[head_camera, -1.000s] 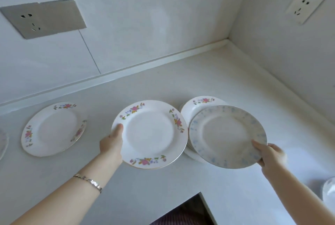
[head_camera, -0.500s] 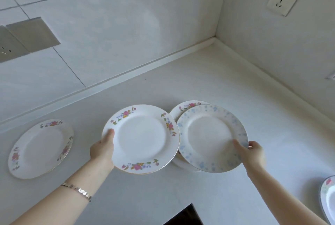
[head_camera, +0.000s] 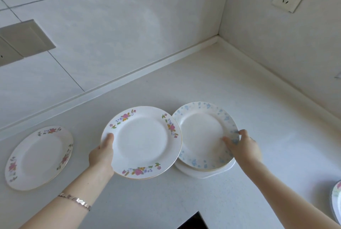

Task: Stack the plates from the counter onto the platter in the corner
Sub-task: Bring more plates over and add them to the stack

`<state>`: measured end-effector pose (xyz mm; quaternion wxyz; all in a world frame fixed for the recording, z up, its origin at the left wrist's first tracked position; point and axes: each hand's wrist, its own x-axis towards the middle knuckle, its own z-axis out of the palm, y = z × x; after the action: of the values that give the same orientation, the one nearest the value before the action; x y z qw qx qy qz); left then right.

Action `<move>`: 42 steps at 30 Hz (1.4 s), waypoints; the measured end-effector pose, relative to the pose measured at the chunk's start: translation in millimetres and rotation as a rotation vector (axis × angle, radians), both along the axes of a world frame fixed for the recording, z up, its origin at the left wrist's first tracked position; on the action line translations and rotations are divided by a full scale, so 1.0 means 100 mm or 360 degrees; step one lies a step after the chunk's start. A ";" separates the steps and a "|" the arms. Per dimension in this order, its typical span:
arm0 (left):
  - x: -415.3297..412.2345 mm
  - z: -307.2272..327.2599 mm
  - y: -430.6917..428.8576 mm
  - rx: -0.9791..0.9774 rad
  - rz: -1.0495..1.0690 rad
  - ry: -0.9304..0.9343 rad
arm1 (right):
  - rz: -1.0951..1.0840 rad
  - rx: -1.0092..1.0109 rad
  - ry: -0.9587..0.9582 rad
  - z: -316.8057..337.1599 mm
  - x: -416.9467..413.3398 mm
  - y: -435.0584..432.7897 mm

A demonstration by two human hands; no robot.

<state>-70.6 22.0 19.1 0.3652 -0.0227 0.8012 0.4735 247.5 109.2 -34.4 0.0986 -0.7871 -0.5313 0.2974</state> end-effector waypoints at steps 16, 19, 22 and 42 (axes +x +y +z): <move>0.82 -0.14 0.45 0.0161 -0.0895 0.0416 | -0.0175 0.0084 0.0866 0.40 -0.16 -0.16; 0.94 -0.21 0.61 -0.0081 -0.1350 0.0722 | -0.0222 0.0073 0.0821 0.28 0.04 -0.14; 0.98 -0.23 0.73 -0.0314 -0.1738 0.1034 | -0.0214 0.0094 0.0730 0.18 0.15 -0.10; 0.82 -0.47 0.97 -0.0730 -0.2377 0.1785 | 0.0161 0.0204 0.0219 -0.04 0.20 0.11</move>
<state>11.9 119.0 -28.3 0.1228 0.6523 0.7402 -0.1074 267.1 120.6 -38.7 0.1699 -0.7292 -0.5802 0.3206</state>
